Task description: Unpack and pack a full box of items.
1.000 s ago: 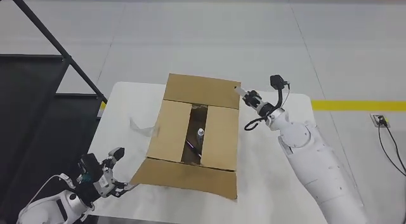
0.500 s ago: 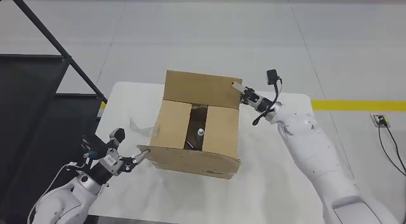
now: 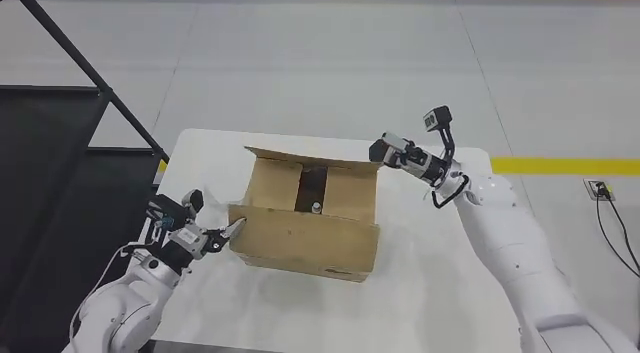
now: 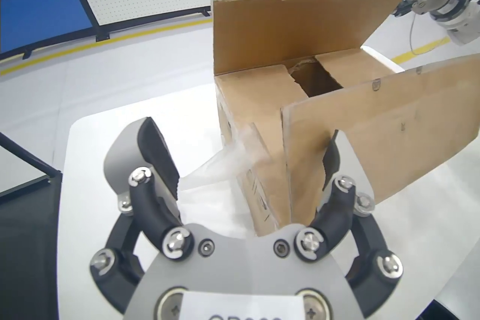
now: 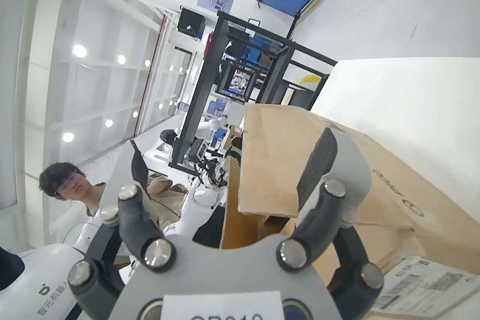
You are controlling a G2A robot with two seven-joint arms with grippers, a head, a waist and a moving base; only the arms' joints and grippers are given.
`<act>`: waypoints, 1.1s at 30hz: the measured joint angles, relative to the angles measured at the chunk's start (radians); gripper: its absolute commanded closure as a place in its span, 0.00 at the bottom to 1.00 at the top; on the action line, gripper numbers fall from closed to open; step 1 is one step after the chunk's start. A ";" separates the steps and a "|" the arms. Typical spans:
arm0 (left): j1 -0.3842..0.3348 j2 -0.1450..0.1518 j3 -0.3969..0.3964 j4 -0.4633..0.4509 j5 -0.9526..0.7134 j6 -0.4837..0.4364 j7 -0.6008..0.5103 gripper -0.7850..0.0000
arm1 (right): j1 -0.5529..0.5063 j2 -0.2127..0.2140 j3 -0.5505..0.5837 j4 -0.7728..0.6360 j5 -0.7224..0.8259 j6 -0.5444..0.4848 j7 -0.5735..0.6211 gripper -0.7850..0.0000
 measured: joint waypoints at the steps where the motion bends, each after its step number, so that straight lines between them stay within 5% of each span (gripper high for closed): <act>1: -0.003 -0.001 0.009 0.004 0.018 0.009 0.008 0.00 | -0.009 0.005 -0.002 -0.022 -0.005 0.012 0.013 0.00; 13: -0.062 -0.013 0.102 0.056 0.208 0.104 0.086 0.00 | -0.076 0.044 -0.027 -0.199 -0.032 0.173 0.165 0.00; 21: -0.103 -0.022 0.138 0.092 0.251 0.133 0.106 0.00 | -0.087 0.042 -0.062 -0.228 -0.051 0.300 0.156 0.00; 33: -0.141 -0.031 0.166 0.148 0.294 0.151 0.131 0.00 | -0.127 0.045 -0.077 -0.285 -0.035 0.362 0.158 0.00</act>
